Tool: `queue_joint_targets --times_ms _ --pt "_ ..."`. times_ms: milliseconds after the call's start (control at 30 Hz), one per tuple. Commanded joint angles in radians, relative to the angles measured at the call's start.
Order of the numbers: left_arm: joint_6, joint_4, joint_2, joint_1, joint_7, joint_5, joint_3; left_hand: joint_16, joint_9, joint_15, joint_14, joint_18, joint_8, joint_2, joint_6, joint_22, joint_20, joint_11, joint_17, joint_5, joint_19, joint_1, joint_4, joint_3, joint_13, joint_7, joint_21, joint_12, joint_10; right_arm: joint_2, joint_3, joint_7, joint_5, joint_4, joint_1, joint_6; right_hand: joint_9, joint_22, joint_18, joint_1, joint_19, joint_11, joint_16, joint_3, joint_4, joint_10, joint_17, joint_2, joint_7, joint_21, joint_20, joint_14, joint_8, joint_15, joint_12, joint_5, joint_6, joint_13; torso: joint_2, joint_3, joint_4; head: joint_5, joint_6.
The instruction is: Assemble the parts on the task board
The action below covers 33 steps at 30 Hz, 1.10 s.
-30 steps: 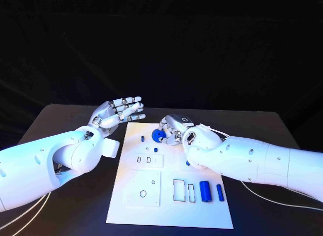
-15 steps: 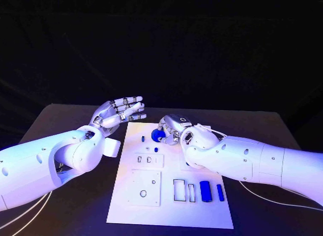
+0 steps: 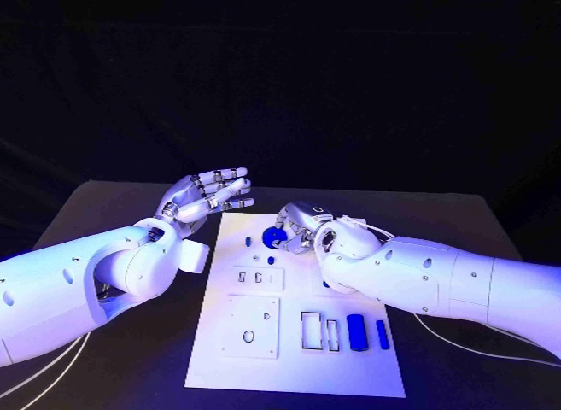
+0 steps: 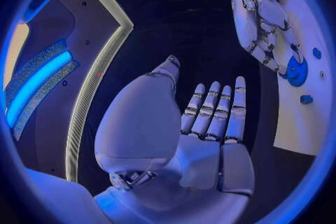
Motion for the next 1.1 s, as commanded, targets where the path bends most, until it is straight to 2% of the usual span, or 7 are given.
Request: queue_joint_targets --times_ms 33,167,300,533,667,867,1100 --pt "0.016 0.001 0.001 0.001 0.005 0.002 0.001 -0.005 -0.001 0.000 -0.007 0.005 -0.005 0.003 -0.007 -0.001 0.000 0.003 -0.001 -0.003 -0.009 0.006 0.002 -0.007 -0.001 0.089 -0.007 -0.006 -0.005 -0.004 0.000 0.019 0.021 0.005 -0.001 0.050 -0.001 0.052 -0.004 -0.029 0.003 0.006 0.006 -0.028 0.022 0.030 0.216 0.009 0.002 -0.004 0.009 0.095 -0.009 0.010 -0.003 -0.004 -0.003 0.165 0.000 0.0004 -0.0001 0.001 0.000" --pt "0.015 0.001 0.000 0.001 0.005 0.002 0.001 -0.006 -0.002 0.000 -0.008 0.005 -0.006 0.002 -0.012 -0.001 0.000 0.003 -0.002 -0.002 -0.009 0.006 0.002 -0.007 -0.001 0.090 -0.007 -0.007 -0.008 -0.010 0.000 0.020 0.029 0.008 -0.001 0.061 0.000 0.055 -0.004 -0.044 0.004 0.006 0.007 -0.045 0.039 0.033 0.219 0.027 0.001 -0.003 0.009 0.095 -0.012 0.010 0.000 -0.009 0.002 0.168 0.001 0.0006 -0.0004 0.000 0.000" --pt "0.014 0.001 0.000 0.001 0.005 0.002 0.001 -0.006 -0.002 0.000 -0.008 0.005 -0.006 0.002 -0.012 -0.001 0.000 0.003 -0.002 -0.002 -0.009 0.006 0.002 -0.007 -0.001 0.090 -0.007 -0.007 -0.008 -0.018 -0.001 0.017 0.033 0.013 -0.001 0.059 0.000 0.055 -0.004 -0.047 0.004 0.006 0.006 -0.047 0.040 0.033 0.218 0.030 0.001 -0.004 0.009 0.095 -0.011 0.010 0.000 -0.007 0.004 0.169 0.000 0.0004 -0.0003 0.000 0.000" --pt "0.013 -0.002 -0.001 0.001 0.005 0.002 0.001 -0.006 -0.002 0.000 -0.008 0.005 -0.006 0.002 -0.012 -0.001 0.000 0.003 -0.002 -0.002 -0.009 0.006 0.002 -0.007 -0.001 0.090 -0.007 -0.007 -0.008 -0.056 0.000 0.021 0.036 0.037 0.003 -0.001 0.001 0.057 -0.004 -0.050 0.005 0.005 0.007 -0.047 0.039 0.034 0.220 0.041 -0.001 -0.003 0.008 0.095 -0.011 0.009 0.001 0.003 0.009 0.170 -0.001 0.0018 -0.0019 0.001 0.003" --pt "0.013 -0.007 -0.002 0.001 0.005 0.002 0.001 -0.007 -0.003 0.000 -0.009 0.005 -0.008 0.001 -0.015 -0.001 0.000 0.004 -0.002 -0.002 -0.009 0.006 0.002 -0.008 -0.002 0.090 -0.007 -0.008 -0.014 -0.111 0.001 0.023 0.045 0.084 0.019 -0.030 0.001 0.057 -0.004 -0.050 0.005 0.005 0.007 -0.047 0.039 0.034 0.220 0.042 -0.001 -0.003 0.008 0.095 -0.011 0.009 0.001 0.004 0.009 0.170 -0.002 0.0028 -0.0045 -0.001 0.007" --pt "0.012 -0.012 -0.002 0.001 0.006 0.002 0.001 -0.007 -0.003 0.000 -0.009 0.005 -0.008 0.001 -0.015 -0.001 0.000 0.004 -0.002 -0.002 -0.009 0.006 0.002 -0.008 -0.002 0.090 -0.007 -0.008 -0.014 -0.217 0.004 0.038 0.098 0.178 0.052 -0.045 0.002 0.062 -0.006 -0.044 0.009 0.004 0.008 -0.047 0.034 0.036 0.224 0.039 -0.001 0.002 0.008 0.096 -0.011 0.008 0.002 0.008 0.012 0.172 -0.005 0.0073 -0.0125 0.001 0.011" --pt "0.014 -0.013 -0.003 0.001 0.006 0.003 0.000 -0.007 -0.003 0.000 -0.009 0.005 -0.008 0.001 -0.015 -0.001 0.000 0.004 -0.002 -0.002 -0.009 0.006 0.002 -0.008 -0.002 0.090 -0.007 -0.008 -0.014 -0.369 0.005 0.166 0.246 0.257 0.086 -0.019 0.001 0.043 0.000 0.035 -0.006 0.004 0.003 -0.037 -0.005 0.026 0.203 0.021 0.000 -0.020 0.007 0.092 -0.021 0.008 -0.008 -0.012 0.015 0.160 -0.008 0.0131 -0.0250 -0.003 0.011"
